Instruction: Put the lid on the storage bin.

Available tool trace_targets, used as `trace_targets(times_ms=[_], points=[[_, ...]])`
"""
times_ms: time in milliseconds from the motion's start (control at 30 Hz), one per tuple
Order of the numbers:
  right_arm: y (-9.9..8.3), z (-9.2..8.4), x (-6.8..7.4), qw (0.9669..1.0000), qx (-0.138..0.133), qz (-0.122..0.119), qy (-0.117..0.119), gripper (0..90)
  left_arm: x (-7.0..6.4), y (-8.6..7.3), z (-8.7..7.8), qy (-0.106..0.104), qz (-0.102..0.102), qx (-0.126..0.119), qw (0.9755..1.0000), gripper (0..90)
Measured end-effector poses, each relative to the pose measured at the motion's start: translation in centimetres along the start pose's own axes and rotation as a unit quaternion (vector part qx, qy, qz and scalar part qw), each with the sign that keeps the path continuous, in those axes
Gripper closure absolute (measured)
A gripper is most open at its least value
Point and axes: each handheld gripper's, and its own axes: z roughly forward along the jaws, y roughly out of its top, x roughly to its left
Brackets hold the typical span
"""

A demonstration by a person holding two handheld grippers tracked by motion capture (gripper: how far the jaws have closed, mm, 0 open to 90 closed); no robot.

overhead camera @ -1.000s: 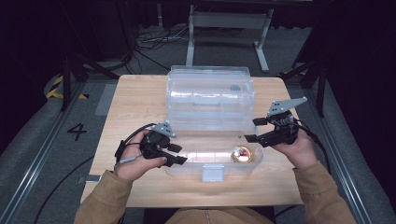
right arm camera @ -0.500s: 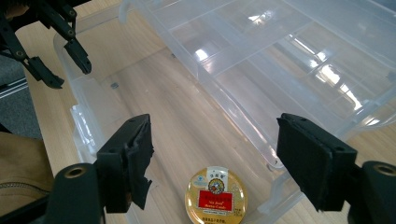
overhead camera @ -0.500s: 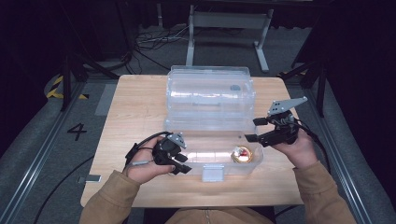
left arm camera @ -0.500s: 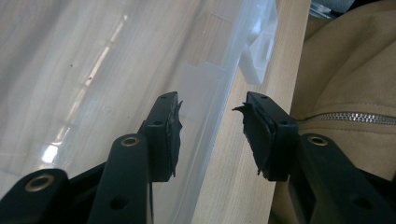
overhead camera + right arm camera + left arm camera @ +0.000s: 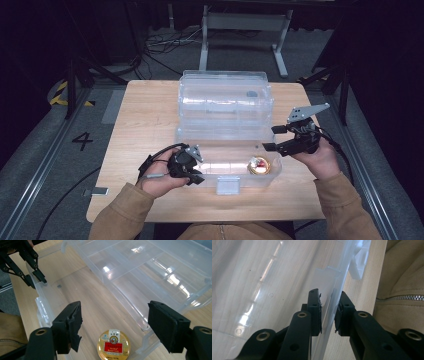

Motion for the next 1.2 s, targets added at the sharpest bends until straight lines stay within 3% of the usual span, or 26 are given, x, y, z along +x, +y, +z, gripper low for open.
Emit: trace_targets(times_ms=[300,633,800,1200], points=[[0.5,-0.5,-0.4,1.0000,-0.005,-0.003,-0.001,28.9,0.0,0.0,0.0,0.000,0.002,-0.001,1.0000,77.4],[3.0,-0.6,-1.1,0.9996,0.004,-0.021,-0.018,30.5,-0.1,-0.1,0.1,0.004,-0.006,-0.002,1.0000,77.0],[4.0,-0.5,-1.5,0.9996,-0.001,-0.026,-0.014,31.7,-0.1,0.0,0.1,0.002,-0.010,0.000,0.9999,76.6],[8.5,1.4,-2.1,0.9968,0.021,-0.077,-0.003,39.8,-0.1,0.1,0.2,0.005,-0.013,0.004,0.9999,76.3]])
